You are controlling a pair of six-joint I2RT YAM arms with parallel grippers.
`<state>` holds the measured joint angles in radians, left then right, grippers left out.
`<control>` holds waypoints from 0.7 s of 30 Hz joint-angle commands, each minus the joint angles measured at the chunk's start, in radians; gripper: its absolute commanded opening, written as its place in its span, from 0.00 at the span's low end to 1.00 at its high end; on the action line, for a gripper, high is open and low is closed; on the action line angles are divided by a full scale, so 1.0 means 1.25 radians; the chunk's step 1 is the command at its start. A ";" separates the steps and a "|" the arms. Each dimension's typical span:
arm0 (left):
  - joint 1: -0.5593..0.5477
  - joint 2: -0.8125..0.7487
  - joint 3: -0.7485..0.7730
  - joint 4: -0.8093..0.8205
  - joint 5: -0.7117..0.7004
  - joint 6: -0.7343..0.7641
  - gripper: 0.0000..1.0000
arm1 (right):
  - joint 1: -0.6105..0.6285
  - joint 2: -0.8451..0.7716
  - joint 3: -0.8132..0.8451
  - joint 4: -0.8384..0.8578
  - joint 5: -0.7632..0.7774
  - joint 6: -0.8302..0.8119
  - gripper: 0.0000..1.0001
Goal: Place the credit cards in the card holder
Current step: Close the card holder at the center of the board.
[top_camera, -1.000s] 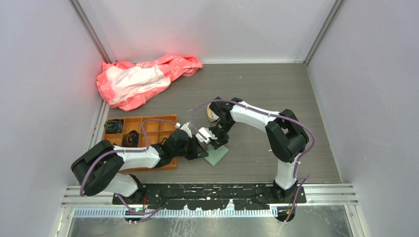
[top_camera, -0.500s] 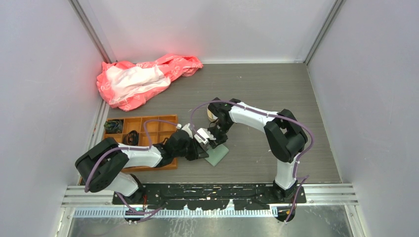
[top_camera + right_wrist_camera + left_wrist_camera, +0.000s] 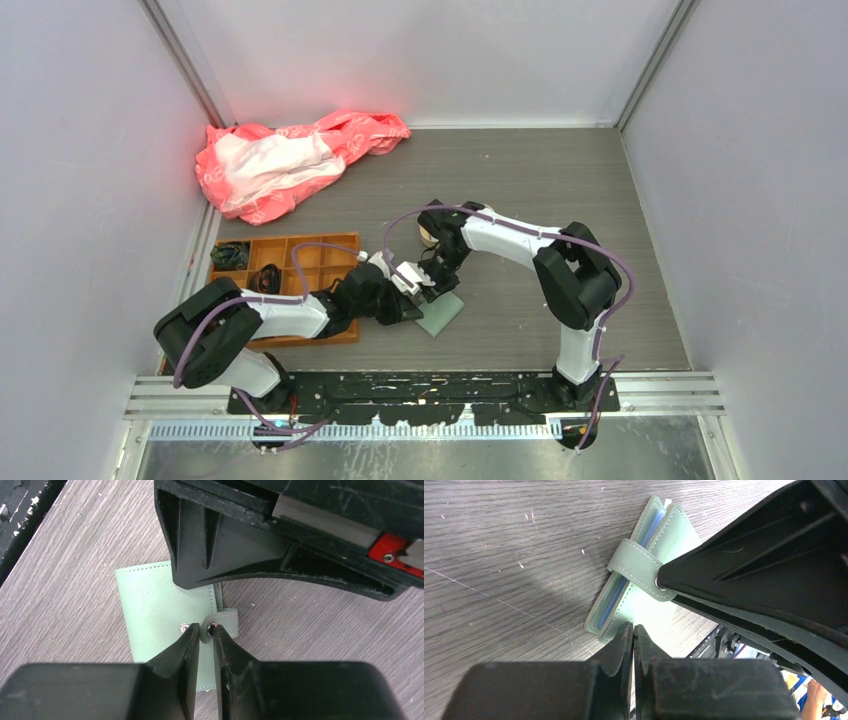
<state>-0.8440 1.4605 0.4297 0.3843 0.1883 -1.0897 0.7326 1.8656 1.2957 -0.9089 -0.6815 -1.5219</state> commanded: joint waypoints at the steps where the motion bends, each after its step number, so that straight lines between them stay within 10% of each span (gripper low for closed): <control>1: -0.001 0.006 0.022 0.025 0.007 0.004 0.03 | 0.007 -0.026 0.025 -0.011 -0.012 -0.001 0.20; 8: -0.002 0.002 0.026 0.015 0.010 0.007 0.03 | 0.009 -0.027 0.034 -0.038 0.007 -0.016 0.02; 21: -0.001 0.002 0.040 -0.006 0.018 0.015 0.02 | 0.009 -0.065 -0.030 -0.025 0.069 -0.067 0.01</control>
<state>-0.8440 1.4620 0.4423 0.3721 0.1951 -1.0908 0.7387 1.8450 1.2778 -0.9531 -0.6205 -1.5837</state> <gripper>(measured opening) 0.026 0.033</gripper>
